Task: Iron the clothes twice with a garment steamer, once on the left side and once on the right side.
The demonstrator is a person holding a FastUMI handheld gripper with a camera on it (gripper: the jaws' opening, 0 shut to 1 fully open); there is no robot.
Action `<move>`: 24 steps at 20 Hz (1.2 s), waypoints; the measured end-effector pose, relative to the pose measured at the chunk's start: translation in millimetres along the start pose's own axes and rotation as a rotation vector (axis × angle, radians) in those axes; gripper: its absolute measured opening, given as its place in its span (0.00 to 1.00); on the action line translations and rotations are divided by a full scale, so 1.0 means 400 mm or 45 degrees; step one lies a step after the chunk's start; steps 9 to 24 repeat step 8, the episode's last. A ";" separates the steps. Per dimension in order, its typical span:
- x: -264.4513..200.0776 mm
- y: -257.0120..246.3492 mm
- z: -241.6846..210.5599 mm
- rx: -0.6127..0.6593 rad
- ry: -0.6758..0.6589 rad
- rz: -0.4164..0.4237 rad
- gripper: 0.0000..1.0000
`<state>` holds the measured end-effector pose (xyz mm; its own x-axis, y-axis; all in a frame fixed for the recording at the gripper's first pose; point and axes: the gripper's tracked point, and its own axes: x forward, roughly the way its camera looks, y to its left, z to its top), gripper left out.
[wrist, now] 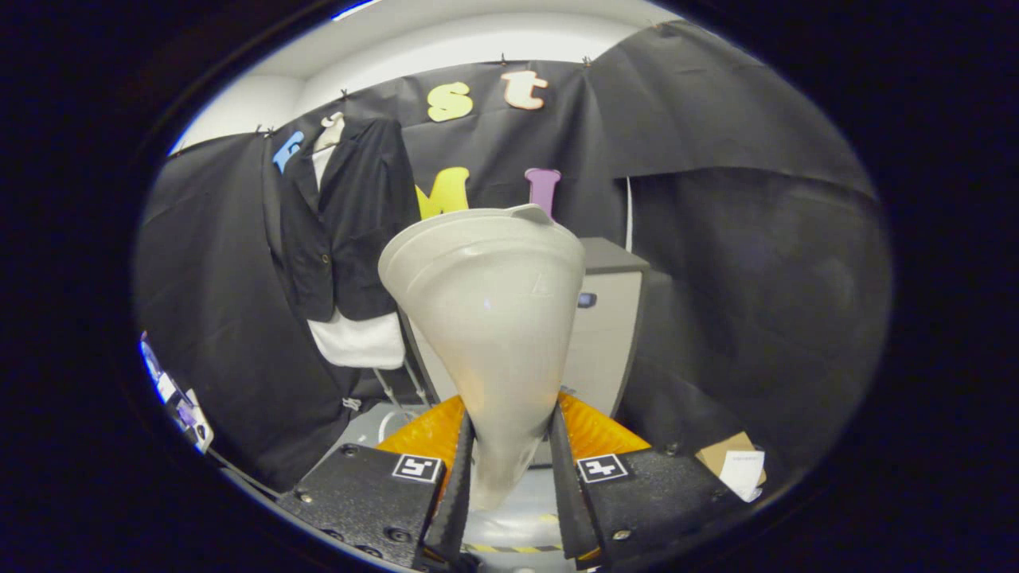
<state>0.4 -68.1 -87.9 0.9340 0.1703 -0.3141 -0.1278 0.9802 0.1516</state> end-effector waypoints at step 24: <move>-0.045 -0.054 -0.156 0.054 0.114 -0.019 0.49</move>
